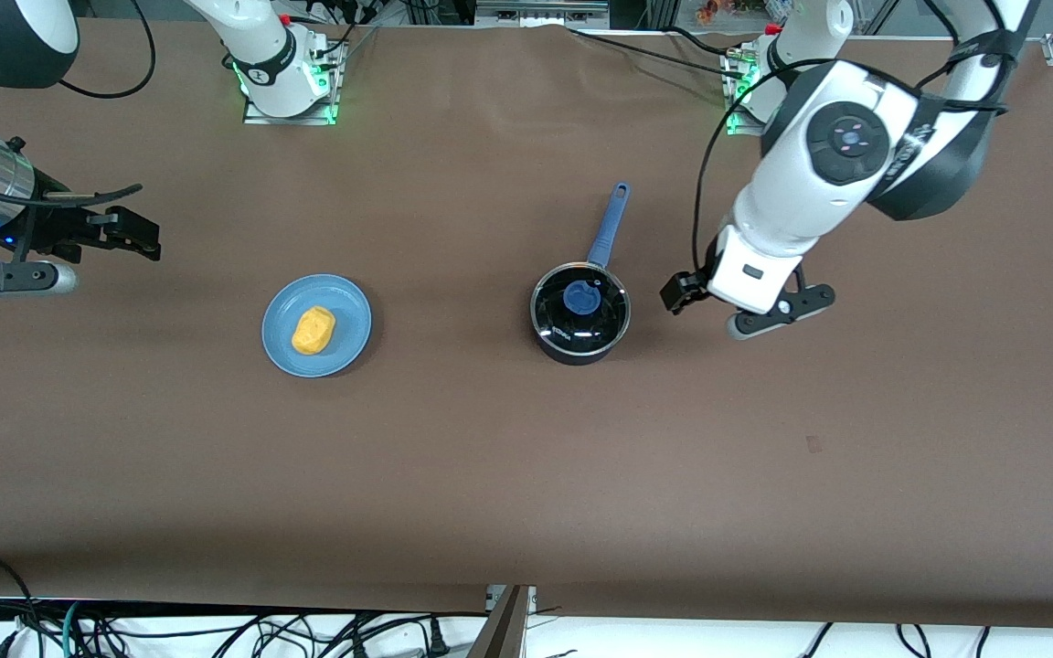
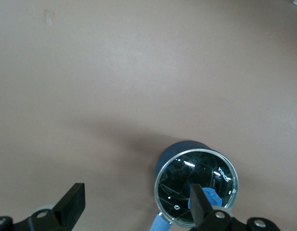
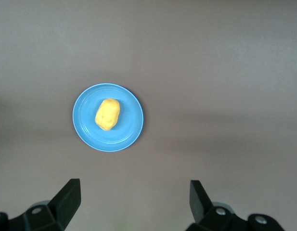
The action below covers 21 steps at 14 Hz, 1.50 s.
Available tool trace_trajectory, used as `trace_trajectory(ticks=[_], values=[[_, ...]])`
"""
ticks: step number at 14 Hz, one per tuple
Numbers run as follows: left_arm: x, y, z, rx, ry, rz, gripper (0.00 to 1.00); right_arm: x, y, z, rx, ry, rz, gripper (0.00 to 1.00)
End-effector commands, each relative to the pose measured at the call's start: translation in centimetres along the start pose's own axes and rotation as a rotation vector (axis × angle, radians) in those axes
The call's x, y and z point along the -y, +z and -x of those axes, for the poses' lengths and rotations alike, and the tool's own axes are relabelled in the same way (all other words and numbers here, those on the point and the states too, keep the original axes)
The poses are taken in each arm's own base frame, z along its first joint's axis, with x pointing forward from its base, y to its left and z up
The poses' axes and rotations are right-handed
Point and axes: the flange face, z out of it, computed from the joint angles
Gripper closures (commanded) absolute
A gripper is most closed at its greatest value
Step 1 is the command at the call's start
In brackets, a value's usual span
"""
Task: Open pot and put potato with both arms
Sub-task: 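Reach the left gripper to the lid knob while the right gripper reaches the potato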
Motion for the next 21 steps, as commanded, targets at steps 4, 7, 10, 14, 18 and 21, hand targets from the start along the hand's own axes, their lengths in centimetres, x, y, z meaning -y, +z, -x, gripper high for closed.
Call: trace_trajectory(ticks=[4, 7, 10, 14, 18, 21], values=[[-4.8, 4.0, 2.4, -0.058, -0.15, 0.027, 0.02, 0.7, 4.4, -2.6, 0.043, -0.008, -0.017, 0.0], [-7.2, 7.3, 4.0, -0.093, -0.226, 0.024, 0.04, 1.5, 6.3, -3.6, 0.055, -0.02, -0.015, 0.0], [-8.1, 10.8, 4.1, -0.089, -0.247, 0.043, 0.05, 2.6, 10.2, -5.6, 0.067, -0.025, -0.019, 0.0], [-9.8, 14.4, 6.1, -0.111, -0.325, 0.043, 0.05, 6.2, 16.1, -8.2, 0.066, -0.002, -0.015, 0.0], [-10.6, 15.1, 7.3, -0.114, -0.321, 0.044, 0.05, 8.9, 23.1, -10.3, 0.068, 0.075, -0.013, 0.0], [-11.0, 15.4, 8.3, -0.111, -0.307, 0.037, 0.05, 11.8, 29.9, -10.4, 0.124, 0.132, 0.007, 0.0]])
